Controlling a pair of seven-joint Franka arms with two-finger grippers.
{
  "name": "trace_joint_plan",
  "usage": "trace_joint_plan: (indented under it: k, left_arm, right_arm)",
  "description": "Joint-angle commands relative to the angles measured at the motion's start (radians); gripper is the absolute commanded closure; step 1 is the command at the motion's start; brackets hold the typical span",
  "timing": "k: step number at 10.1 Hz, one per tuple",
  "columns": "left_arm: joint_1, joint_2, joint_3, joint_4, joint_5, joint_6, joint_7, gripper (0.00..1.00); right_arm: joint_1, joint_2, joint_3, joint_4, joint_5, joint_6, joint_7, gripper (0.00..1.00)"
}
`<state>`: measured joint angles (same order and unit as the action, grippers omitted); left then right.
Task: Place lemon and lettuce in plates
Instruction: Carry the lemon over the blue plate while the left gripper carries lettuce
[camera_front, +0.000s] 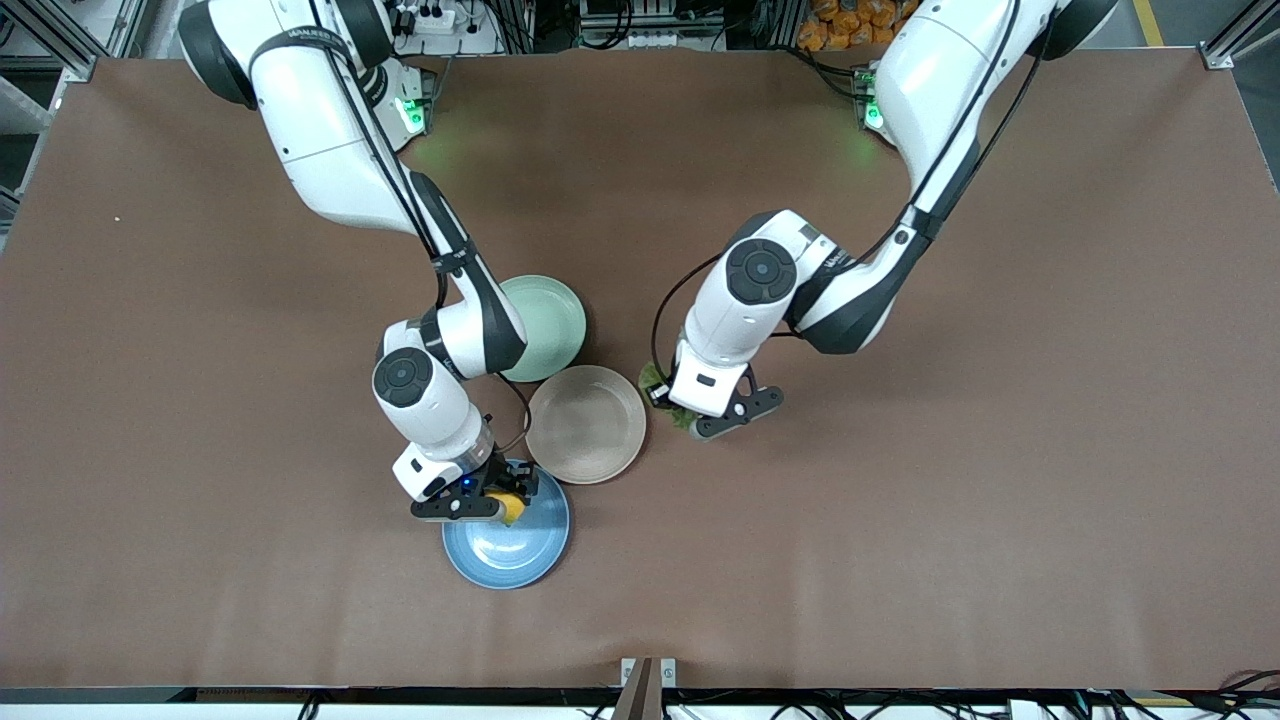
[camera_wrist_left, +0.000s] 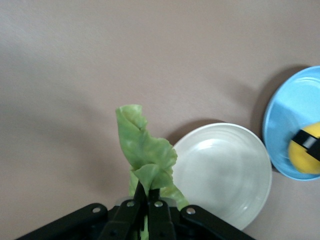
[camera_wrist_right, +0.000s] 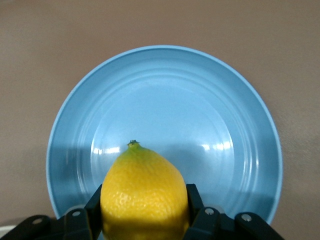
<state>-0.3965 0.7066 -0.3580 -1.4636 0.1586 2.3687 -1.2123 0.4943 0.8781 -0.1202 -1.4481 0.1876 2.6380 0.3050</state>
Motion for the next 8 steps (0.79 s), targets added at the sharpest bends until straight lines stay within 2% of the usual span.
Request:
trace_joint_plan:
  k: [1, 4, 6, 7, 8]
  left_arm:
    - [-0.053, 0.051, 0.014, 0.029, -0.004, 0.076, -0.058, 1.0]
    - [-0.19, 0.105, 0.129, 0.031, -0.004, 0.26, -0.117, 1.0]
    - [-0.284, 0.135, 0.215, 0.04, -0.007, 0.319, -0.142, 1.0]
    - [-0.301, 0.146, 0.226, 0.052, -0.007, 0.32, -0.145, 1.0]
    - [-0.301, 0.148, 0.226, 0.057, -0.008, 0.322, -0.139, 0.26]
  right_arm:
    - [0.026, 0.021, -0.025, 0.04, 0.012, 0.007, -0.012, 0.0]
    - [0.02, -0.016, -0.045, 0.04, 0.026, -0.044, -0.029, 0.0]
    - [0.004, -0.092, -0.047, 0.041, 0.012, -0.256, -0.029, 0.0]
    - [-0.014, -0.134, -0.047, 0.041, 0.009, -0.312, -0.035, 0.0]
    - [-0.029, -0.16, -0.047, 0.041, 0.01, -0.366, -0.07, 0.0]
